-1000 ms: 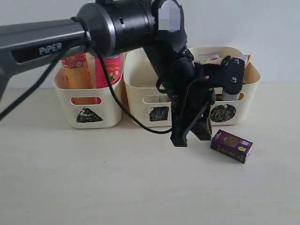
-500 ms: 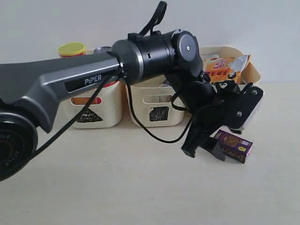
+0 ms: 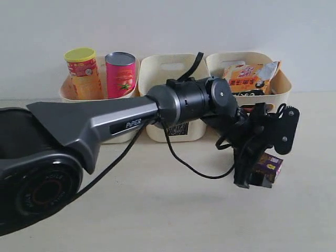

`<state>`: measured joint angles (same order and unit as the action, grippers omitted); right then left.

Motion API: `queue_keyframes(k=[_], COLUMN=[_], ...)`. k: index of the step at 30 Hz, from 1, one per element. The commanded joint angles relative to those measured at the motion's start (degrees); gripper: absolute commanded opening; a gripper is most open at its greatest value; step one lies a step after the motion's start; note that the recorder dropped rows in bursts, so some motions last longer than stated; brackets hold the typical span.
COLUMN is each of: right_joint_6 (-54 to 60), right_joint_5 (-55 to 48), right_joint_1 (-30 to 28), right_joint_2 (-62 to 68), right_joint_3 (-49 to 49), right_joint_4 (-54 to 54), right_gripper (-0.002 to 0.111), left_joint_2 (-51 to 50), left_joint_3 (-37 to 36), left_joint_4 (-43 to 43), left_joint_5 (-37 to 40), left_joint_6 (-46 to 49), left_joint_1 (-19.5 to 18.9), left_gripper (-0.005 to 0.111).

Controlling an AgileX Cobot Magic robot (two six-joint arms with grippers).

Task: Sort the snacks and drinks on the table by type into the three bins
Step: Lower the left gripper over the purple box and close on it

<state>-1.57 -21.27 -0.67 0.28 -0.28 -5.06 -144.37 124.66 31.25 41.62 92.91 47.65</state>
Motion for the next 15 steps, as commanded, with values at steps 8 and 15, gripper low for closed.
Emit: queue_keyframes(k=[8, 15], right_joint_6=[0.19, 0.19], right_joint_5=[0.85, 0.85], right_joint_1=[-0.4, -0.4], right_joint_2=[-0.28, -0.28], right_joint_3=[0.28, 0.28], right_joint_4=[0.13, 0.13], right_gripper=[0.0, 0.0], left_joint_2=[-7.88, -8.91], left_joint_3=[10.58, 11.46], left_joint_4=[0.7, 0.7], left_joint_5=[3.72, 3.23], left_joint_6=[-11.13, -11.25], left_joint_1=[-0.46, -1.09], left_gripper=[0.088, 0.088])
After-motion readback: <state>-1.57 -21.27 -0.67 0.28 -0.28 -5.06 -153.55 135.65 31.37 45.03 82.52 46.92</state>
